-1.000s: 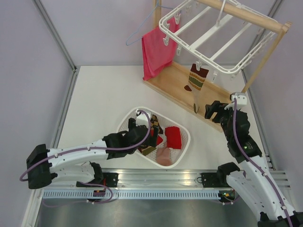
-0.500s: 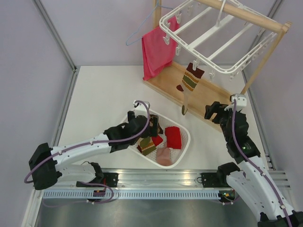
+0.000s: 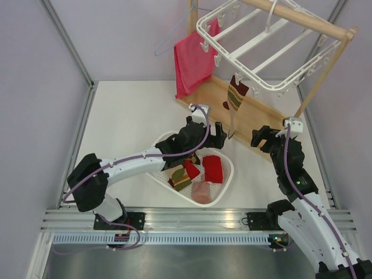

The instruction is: Remove the socks clipped to the hanger

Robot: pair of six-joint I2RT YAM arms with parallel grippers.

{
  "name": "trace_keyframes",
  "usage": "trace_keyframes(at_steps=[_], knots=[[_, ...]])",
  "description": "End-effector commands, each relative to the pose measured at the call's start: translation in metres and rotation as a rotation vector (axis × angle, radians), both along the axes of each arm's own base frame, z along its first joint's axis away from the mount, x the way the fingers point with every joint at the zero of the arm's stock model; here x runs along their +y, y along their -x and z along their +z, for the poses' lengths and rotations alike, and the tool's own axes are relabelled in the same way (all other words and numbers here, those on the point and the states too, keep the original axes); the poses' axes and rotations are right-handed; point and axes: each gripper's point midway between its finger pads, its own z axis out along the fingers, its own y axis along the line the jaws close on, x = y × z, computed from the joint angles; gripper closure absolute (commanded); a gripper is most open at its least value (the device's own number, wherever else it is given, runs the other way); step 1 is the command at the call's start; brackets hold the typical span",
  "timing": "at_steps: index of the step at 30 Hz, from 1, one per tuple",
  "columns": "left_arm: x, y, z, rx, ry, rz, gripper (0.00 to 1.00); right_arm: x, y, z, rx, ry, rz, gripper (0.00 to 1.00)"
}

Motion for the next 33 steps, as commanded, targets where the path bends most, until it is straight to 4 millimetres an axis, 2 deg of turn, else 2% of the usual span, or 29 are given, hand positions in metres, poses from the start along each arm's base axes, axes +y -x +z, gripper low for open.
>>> trace_keyframes(at_steps=[1,3,4,5,7,8,10,12,14,15,17,18,21,22,23,25,28,33], knots=[[-0.036,-0.01,0.014,-0.064,0.087,-0.068,0.0,-0.003,0.001,0.021,-0.078,-0.047,-0.019,0.11],[-0.048,-0.015,0.018,-0.087,0.116,-0.08,0.0,0.0,0.003,0.029,-0.095,-0.069,-0.008,0.11],[-0.053,-0.019,0.014,-0.092,0.121,-0.083,0.0,0.001,0.005,0.037,-0.116,-0.081,0.001,0.11],[-0.06,-0.02,0.002,-0.083,0.112,-0.102,0.0,0.001,0.006,0.04,-0.123,-0.086,0.002,0.11],[-0.071,-0.024,0.001,-0.101,0.131,-0.113,0.0,0.0,0.01,0.05,-0.147,-0.096,0.002,0.11],[-0.075,-0.027,-0.01,-0.096,0.119,-0.113,0.0,-0.001,0.012,0.052,-0.151,-0.096,0.003,0.1],[-0.078,-0.032,-0.01,-0.12,0.131,-0.101,0.0,-0.001,0.015,0.059,-0.169,-0.098,0.005,0.11],[-0.081,-0.038,-0.019,-0.13,0.122,-0.09,0.0,-0.002,0.017,0.063,-0.178,-0.102,0.007,0.1],[-0.085,-0.045,-0.017,-0.156,0.125,-0.073,0.0,-0.003,0.018,0.065,-0.183,-0.097,0.006,0.11],[-0.086,-0.049,-0.027,-0.15,0.107,-0.059,0.0,-0.002,0.018,0.065,-0.183,-0.096,0.007,0.1],[-0.087,-0.057,-0.025,-0.173,0.098,-0.029,0.01,-0.002,0.017,0.065,-0.18,-0.09,0.009,0.1],[-0.088,-0.06,-0.033,-0.176,0.077,-0.026,0.02,-0.001,0.017,0.064,-0.177,-0.09,0.011,0.1],[-0.091,-0.066,-0.033,-0.194,0.071,-0.014,0.25,-0.002,0.015,0.062,-0.169,-0.084,0.008,0.1],[-0.091,-0.068,-0.038,-0.197,0.058,-0.007,0.45,-0.001,0.015,0.062,-0.166,-0.084,0.011,0.1],[-0.091,-0.069,-0.038,-0.2,0.051,-0.004,0.57,-0.001,0.015,0.061,-0.166,-0.084,0.012,0.1],[-0.086,-0.072,-0.038,-0.2,0.039,0.025,0.97,-0.001,0.015,0.064,-0.172,-0.086,0.014,0.1],[-0.078,-0.069,-0.041,-0.197,0.019,0.04,0.98,-0.002,0.017,0.066,-0.178,-0.083,0.012,0.1],[-0.06,-0.048,-0.023,-0.254,-0.027,0.038,0.98,-0.001,0.016,0.064,-0.162,-0.067,0.02,0.1]])
